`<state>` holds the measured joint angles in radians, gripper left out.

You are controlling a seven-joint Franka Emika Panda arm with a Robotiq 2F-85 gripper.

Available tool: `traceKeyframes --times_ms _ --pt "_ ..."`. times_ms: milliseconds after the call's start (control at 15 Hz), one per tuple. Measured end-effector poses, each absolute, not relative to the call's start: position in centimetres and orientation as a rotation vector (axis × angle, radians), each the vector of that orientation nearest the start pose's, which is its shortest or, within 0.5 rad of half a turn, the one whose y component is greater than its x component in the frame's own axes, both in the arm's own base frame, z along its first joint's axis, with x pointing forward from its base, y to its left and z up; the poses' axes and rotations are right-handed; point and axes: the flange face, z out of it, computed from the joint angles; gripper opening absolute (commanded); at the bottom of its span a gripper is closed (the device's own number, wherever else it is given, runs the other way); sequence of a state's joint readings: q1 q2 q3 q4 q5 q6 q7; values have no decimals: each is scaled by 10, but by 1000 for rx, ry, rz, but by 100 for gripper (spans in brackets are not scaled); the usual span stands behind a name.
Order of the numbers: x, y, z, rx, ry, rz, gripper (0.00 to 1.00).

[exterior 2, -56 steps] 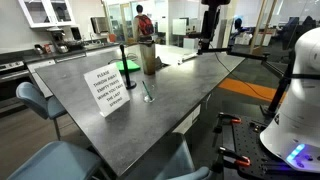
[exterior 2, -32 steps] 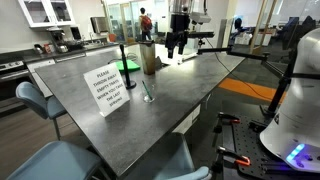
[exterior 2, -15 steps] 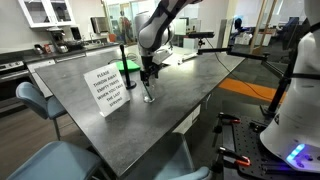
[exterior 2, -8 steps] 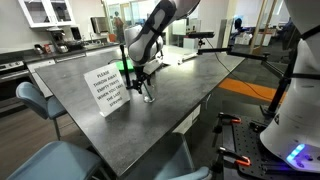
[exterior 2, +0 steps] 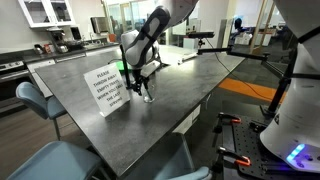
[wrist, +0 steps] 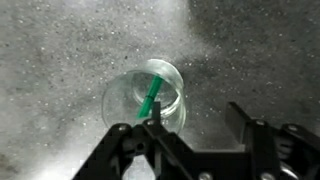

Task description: Pick up the glass cup forward

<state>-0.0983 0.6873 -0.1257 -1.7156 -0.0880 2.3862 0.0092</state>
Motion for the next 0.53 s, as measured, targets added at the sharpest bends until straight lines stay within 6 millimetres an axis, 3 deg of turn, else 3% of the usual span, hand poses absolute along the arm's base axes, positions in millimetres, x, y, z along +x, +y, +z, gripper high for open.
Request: traceKeyframes --times_ms 333,533 --pt "658 -143 192 -3270 234 86 1" --pt "658 -144 192 -3271 236 107 0"
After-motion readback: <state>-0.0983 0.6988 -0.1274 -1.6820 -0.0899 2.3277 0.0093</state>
